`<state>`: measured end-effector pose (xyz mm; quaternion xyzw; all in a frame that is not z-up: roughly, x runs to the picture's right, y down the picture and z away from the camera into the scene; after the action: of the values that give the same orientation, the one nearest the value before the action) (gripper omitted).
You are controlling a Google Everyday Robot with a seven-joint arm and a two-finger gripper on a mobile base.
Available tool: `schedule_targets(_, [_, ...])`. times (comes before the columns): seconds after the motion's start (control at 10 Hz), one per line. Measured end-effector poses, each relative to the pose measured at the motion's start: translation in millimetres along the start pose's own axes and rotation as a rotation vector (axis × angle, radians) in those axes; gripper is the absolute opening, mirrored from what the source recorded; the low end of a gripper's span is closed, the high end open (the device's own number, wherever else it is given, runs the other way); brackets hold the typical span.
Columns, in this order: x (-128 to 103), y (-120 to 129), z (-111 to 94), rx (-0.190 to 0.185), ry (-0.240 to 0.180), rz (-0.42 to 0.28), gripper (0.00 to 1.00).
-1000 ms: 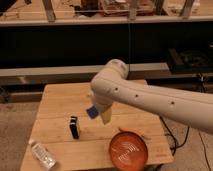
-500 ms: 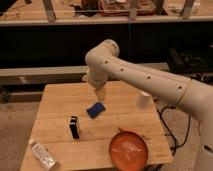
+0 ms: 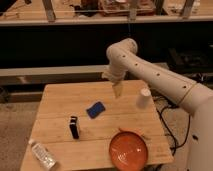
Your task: Move the arm in a circular motion
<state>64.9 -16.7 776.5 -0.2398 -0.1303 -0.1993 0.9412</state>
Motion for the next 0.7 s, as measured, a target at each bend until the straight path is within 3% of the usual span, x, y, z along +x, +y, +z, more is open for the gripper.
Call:
schedule_targets(0.4, [80.2,68.7,8.7,-0.051,0.031,0.160,0.80])
schedule_targets(0.7, [91.6,139.1,1.0,-0.059,0.045,0.253,0.80])
